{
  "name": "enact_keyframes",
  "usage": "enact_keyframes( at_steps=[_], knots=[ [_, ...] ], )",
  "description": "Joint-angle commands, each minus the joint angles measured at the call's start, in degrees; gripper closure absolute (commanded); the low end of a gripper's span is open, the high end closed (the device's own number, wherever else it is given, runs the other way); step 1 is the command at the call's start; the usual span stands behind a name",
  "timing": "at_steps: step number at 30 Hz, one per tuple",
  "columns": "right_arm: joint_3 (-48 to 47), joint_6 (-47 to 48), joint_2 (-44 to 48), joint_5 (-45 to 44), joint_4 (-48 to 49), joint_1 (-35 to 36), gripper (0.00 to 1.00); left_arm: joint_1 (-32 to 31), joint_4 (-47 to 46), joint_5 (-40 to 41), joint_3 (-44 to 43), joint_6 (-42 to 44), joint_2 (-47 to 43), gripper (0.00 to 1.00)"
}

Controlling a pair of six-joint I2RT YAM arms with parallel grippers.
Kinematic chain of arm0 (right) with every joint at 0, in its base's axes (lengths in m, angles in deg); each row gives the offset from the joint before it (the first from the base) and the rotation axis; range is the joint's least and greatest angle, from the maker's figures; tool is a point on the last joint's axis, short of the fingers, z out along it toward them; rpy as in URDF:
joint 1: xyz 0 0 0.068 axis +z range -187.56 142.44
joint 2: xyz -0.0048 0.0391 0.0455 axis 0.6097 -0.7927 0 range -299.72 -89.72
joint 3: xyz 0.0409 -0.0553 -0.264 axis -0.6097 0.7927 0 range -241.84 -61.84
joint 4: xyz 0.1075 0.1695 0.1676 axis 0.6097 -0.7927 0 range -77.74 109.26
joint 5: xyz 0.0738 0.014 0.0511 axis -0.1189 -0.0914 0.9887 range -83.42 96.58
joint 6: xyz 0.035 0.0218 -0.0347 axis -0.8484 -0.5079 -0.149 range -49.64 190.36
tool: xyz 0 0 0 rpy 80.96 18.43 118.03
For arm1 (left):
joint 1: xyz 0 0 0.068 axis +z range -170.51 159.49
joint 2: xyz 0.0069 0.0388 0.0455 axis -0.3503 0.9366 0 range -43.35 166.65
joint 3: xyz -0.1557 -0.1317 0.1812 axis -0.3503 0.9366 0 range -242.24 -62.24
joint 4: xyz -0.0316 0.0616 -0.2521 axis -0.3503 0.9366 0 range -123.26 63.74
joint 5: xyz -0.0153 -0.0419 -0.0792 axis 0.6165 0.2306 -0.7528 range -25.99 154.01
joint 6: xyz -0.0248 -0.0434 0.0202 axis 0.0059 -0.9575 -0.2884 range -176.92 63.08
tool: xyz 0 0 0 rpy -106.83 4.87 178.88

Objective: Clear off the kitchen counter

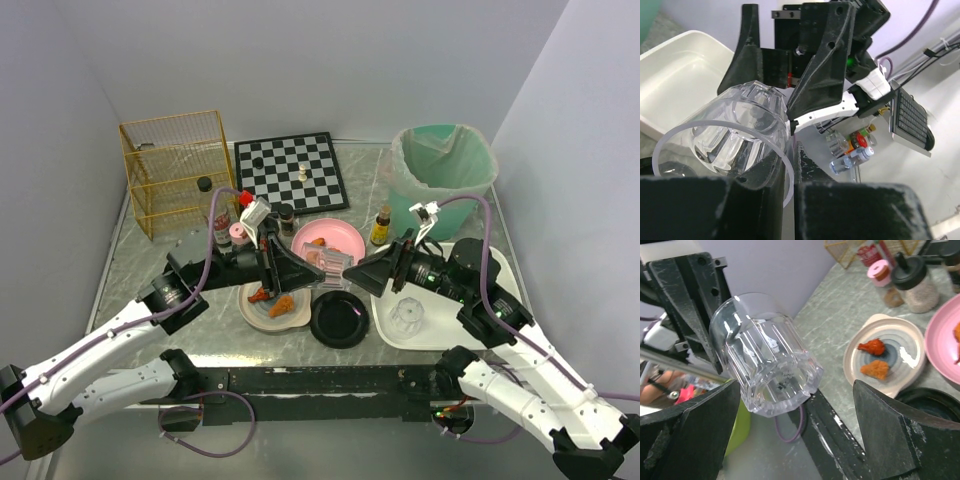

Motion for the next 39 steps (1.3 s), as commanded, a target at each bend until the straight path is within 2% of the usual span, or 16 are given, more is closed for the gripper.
enact_keyframes(
  at_steps=[1,8,15,25,27,32,33,35,36,37,38,39],
  knots=[
    [0.4,-1.4,-0.8,3.6,6.3,-0.3,0.0,0.3,-8.4,-4.7,-0.4,-0.9,-1.5,1.0],
    [3.1,-4.7,-1.7,8.1,13.6,-0.4,0.0,0.3,-13.5,-5.8,0.8,-2.3,-1.0,0.99],
    [4.1,-5.9,-1.7,10.0,16.3,-0.4,0.02,0.3,-19.6,-6.8,2.0,-5.4,0.3,0.99],
    [4.6,-7.5,-3.1,12.3,19.5,-0.4,0.16,0.3,-19.9,-6.8,1.5,-5.4,1.1,0.99],
    [5.0,-8.1,-3.8,13.0,20.9,-0.4,0.24,0.3,-19.7,-6.7,1.1,-5.3,1.6,0.99],
    [5.7,-9.1,-4.0,13.8,23.0,-0.4,0.52,0.2,-19.9,-6.0,1.2,-5.1,1.9,0.99],
    [5.6,-8.9,-4.0,13.8,22.6,-0.4,0.61,0.3,-19.6,-5.7,1.1,-4.9,2.0,0.99],
    [5.2,-8.2,-3.6,11.9,20.9,-0.4,0.91,0.3,-17.0,-4.3,0.4,-3.8,2.3,0.99],
    [4.7,-7.2,-3.0,8.9,17.9,-0.4,1.0,0.3,-14.1,-3.0,-0.3,-2.8,2.4,0.95],
    [3.8,-6.3,-2.2,5.9,14.4,-0.4,1.0,0.4,-10.7,-1.4,-1.2,-1.5,2.6,0.83],
    [3.1,-5.2,-1.0,2.5,12.5,-0.4,1.0,0.5,-7.9,0.2,-1.9,-0.2,2.6,0.62],
    [2.5,-4.1,0.5,-1.4,8.6,-0.4,1.0,0.5,-4.8,2.2,-2.7,0.8,2.6,0.46]
  ],
)
